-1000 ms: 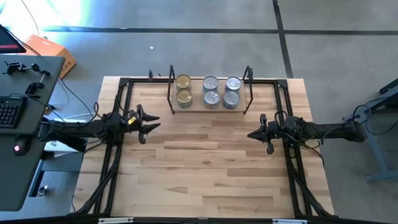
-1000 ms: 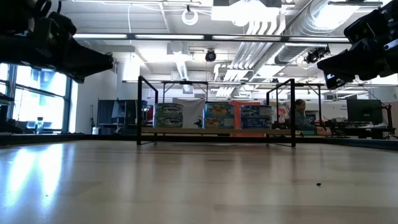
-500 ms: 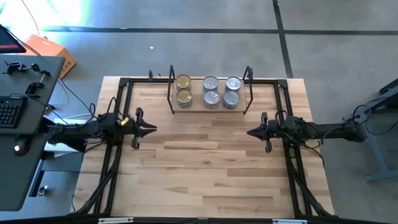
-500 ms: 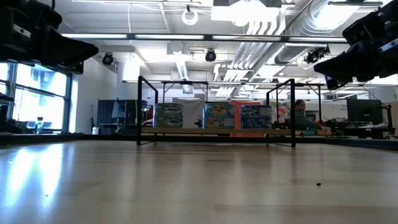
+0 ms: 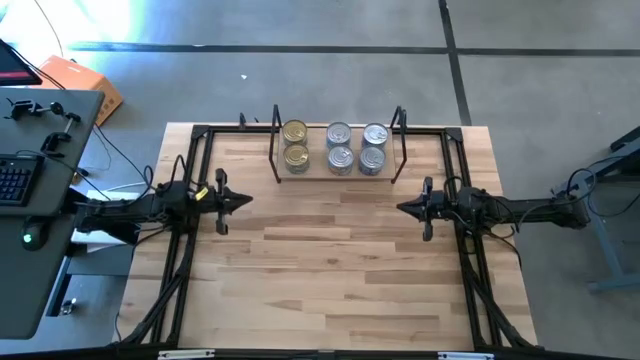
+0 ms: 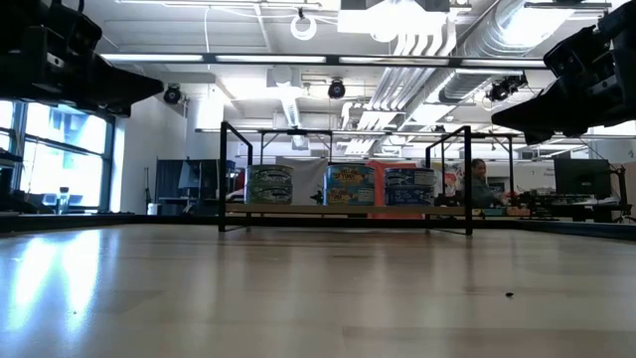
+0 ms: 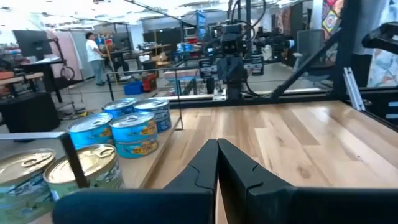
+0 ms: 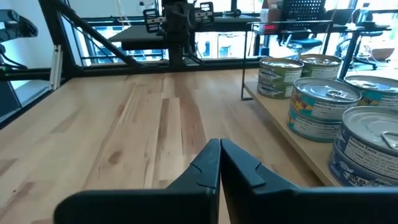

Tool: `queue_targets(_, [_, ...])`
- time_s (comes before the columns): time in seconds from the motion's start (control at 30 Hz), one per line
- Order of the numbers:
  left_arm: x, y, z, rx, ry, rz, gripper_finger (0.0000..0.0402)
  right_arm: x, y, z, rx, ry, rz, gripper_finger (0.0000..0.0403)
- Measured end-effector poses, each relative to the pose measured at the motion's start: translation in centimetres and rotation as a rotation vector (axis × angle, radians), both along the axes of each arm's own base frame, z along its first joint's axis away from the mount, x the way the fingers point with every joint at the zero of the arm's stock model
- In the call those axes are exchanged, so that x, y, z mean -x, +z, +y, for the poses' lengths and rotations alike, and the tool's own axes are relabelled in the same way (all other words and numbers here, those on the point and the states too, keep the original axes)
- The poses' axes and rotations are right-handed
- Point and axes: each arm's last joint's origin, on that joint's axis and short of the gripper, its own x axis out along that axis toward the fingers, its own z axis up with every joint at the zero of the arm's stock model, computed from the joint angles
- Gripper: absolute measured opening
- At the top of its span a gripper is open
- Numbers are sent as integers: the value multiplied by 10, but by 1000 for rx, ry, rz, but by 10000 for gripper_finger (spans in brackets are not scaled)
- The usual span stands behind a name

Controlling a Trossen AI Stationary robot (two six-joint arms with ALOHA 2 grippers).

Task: Stack canned seafood by type on shelf
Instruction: Return to Home Position

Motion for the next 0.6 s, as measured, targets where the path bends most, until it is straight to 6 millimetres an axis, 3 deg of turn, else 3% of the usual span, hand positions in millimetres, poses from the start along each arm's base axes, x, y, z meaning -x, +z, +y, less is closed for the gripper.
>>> queue_targets(0.6, [-3, -5, 1, 109, -5, 45, 1, 0, 0, 0, -51, -3, -6, 2])
